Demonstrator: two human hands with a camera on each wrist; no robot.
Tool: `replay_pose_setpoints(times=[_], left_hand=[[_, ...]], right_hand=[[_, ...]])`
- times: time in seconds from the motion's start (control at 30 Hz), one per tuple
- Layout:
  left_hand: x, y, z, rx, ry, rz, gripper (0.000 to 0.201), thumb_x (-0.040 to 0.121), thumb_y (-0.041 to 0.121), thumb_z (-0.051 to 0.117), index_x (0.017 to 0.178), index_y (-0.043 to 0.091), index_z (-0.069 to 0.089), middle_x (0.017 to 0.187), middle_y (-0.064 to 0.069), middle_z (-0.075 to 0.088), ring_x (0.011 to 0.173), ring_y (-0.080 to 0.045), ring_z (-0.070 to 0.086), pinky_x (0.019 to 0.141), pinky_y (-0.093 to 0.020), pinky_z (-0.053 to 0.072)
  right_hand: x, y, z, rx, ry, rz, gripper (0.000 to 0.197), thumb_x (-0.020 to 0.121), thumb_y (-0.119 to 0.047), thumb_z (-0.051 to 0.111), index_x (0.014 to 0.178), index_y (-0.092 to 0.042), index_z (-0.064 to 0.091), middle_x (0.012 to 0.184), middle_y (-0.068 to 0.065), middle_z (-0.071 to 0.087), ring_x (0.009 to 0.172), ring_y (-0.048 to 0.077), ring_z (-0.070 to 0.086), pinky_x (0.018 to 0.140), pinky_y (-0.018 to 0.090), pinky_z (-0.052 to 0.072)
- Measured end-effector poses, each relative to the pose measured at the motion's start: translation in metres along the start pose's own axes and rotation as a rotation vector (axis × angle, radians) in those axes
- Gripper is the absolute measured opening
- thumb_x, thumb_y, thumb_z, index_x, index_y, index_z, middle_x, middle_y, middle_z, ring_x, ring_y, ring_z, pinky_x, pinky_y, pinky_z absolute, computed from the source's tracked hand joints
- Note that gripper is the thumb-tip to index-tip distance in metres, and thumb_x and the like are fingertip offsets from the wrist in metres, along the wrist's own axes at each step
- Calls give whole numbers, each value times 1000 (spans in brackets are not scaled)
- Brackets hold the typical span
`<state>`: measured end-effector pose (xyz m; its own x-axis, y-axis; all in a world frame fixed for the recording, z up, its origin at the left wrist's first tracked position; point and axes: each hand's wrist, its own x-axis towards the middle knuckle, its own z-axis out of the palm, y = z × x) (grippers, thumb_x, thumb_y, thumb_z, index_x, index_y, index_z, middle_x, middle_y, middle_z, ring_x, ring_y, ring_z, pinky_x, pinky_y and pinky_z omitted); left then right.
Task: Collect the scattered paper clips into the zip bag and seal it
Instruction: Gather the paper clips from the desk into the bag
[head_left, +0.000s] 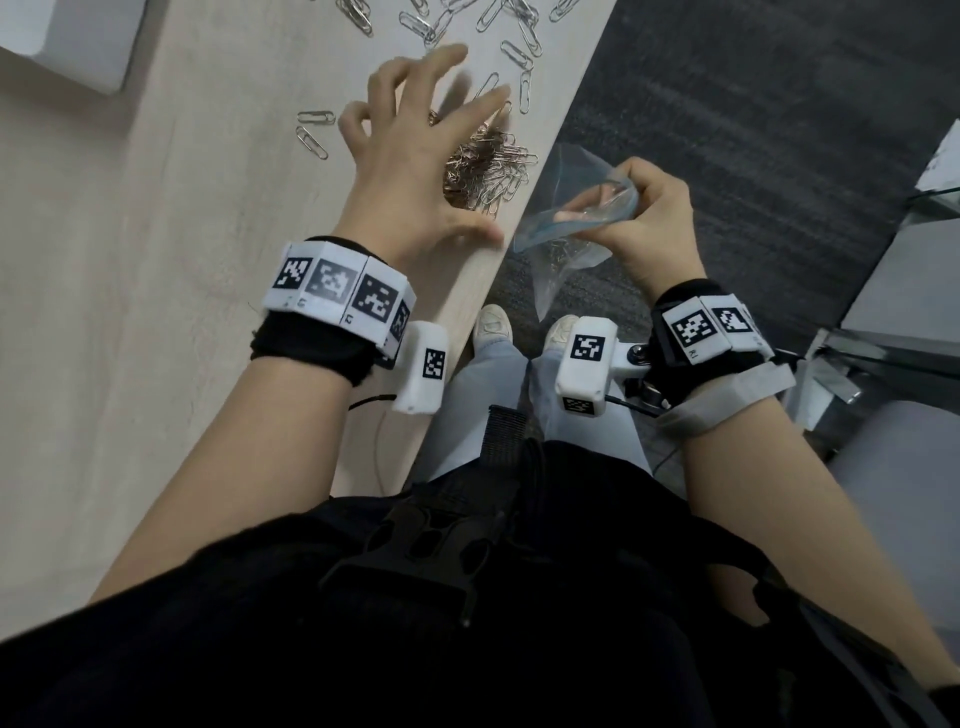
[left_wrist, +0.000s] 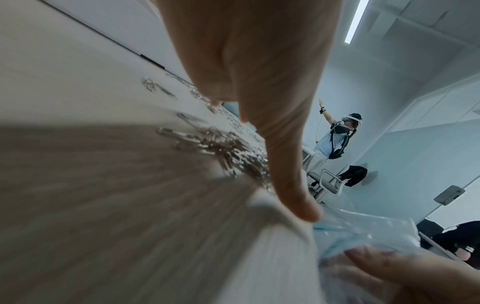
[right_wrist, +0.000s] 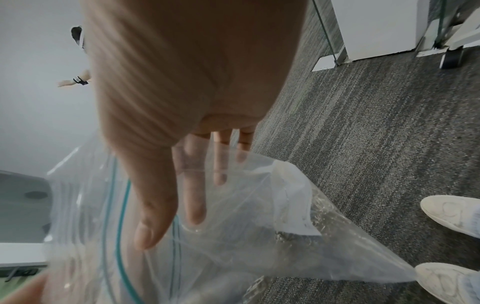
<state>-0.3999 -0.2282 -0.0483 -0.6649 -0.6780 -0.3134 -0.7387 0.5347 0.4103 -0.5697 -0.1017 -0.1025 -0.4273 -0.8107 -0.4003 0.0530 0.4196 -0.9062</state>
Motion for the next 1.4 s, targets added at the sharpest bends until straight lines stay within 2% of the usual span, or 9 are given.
replay_pose_setpoints(times=[0.1,0.2,0.27,0.63,0.73,0.87,1.0,1.17,1.4], left_hand=[[5,-1,-2,-92,-42,-10,82,55,51,79,130,35,49,140,2,36,126,-27,29,103,-40,30],[7,1,2,-169,-14,12,61,63,39,80,120,30,60,129,0,45,118,-24,36,94,-29,37],[8,3,7,-163,-8,38,50,68,35,78,115,30,63,123,0,49,113,-24,39,89,-31,40],[13,22,19,-126,-40,155,29,76,24,72,105,21,69,111,-6,57,108,-26,46,85,-33,40],[13,27,19,-136,-38,195,33,77,24,71,109,20,67,112,-5,60,109,-27,47,86,-33,39],[5,21,12,-140,54,210,45,74,39,71,116,25,63,117,6,63,109,-28,46,84,-34,38],[-3,-9,-1,-107,176,56,65,65,58,67,123,32,56,135,8,48,124,-29,36,98,-47,35],[-20,-46,-16,-75,78,-304,111,40,74,70,138,36,35,152,0,20,137,-29,16,108,-45,20],[-32,-53,-22,-120,-8,-278,120,31,62,79,138,29,36,140,-9,25,125,-32,25,111,-35,27]], right_hand=[[-1,0,0,-7,-2,1,37,65,-13,86,66,-24,51,78,11,69,76,25,64,70,31,52],[-1,0,-1,2,-5,6,38,66,-9,85,66,-23,50,76,6,68,73,21,64,66,24,53],[-1,-1,-1,6,-6,6,37,66,-9,85,67,-23,50,76,8,68,73,20,64,65,22,52],[-1,0,0,5,-5,3,37,64,-14,86,68,-23,50,85,25,67,77,25,63,69,33,52],[-1,0,0,28,-4,21,38,63,-13,86,68,-22,50,82,19,66,75,23,61,68,32,51],[-1,1,-1,40,-9,24,38,63,-11,86,67,-22,51,75,4,67,69,15,62,66,25,52],[-1,1,1,33,0,16,40,64,-8,86,64,-25,50,74,4,68,74,22,64,67,28,53],[-2,1,2,28,-5,11,39,64,-9,85,64,-25,50,75,8,66,77,25,62,69,31,51],[-4,0,2,31,2,15,39,64,-9,86,65,-24,49,70,-6,69,74,21,64,70,30,53]])
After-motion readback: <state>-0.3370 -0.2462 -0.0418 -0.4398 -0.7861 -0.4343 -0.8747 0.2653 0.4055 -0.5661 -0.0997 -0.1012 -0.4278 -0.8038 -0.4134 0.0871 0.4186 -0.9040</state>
